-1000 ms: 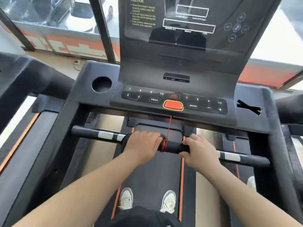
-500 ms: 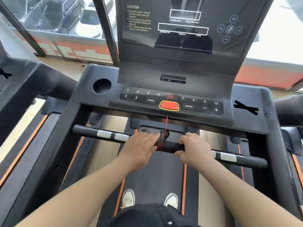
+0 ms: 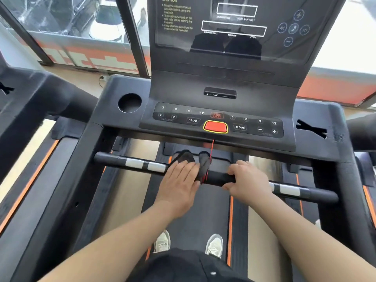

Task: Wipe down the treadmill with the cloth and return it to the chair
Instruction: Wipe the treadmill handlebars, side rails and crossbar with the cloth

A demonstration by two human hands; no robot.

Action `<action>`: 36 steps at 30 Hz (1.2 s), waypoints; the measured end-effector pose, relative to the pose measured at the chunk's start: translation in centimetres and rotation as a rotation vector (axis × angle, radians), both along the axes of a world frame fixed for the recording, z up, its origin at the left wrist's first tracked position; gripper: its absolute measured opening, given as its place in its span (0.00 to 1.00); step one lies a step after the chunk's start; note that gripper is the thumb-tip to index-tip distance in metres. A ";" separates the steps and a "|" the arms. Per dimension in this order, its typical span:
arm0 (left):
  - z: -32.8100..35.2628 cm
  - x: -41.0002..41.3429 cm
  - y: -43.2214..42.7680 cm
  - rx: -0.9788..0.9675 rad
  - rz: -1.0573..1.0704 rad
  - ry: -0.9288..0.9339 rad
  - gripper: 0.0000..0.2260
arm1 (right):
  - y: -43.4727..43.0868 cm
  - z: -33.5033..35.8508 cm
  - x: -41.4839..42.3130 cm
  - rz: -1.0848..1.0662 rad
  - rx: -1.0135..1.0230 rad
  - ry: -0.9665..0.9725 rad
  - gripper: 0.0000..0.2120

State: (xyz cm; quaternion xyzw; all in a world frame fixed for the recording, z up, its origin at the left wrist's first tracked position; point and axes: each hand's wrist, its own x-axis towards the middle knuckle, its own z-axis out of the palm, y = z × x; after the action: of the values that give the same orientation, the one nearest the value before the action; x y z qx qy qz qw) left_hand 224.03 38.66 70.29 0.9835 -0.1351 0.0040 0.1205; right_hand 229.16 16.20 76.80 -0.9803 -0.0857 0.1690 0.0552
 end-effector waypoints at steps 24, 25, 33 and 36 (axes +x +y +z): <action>0.8 2.4 22.7 0.256 0.179 -0.140 0.17 | 12.9 -3.1 -3.2 0.064 0.199 -0.290 0.19; 0.8 2.2 21.4 0.211 0.252 -0.132 0.18 | 12.8 -3.2 -3.4 0.051 0.209 -0.325 0.21; 0.6 0.0 4.9 0.023 -0.081 -0.013 0.25 | 6.9 -1.8 -5.1 -0.129 0.244 -0.379 0.34; 1.1 1.5 2.4 0.063 -0.174 0.059 0.27 | 2.8 -1.4 -5.4 -0.200 0.177 -0.335 0.35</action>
State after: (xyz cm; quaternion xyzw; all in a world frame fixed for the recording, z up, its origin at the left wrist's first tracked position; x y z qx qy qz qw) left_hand 225.56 41.09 71.44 0.9709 -0.2166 -0.0399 0.0936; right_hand 223.77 19.04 75.38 -0.9897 -0.0105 -0.0110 0.1423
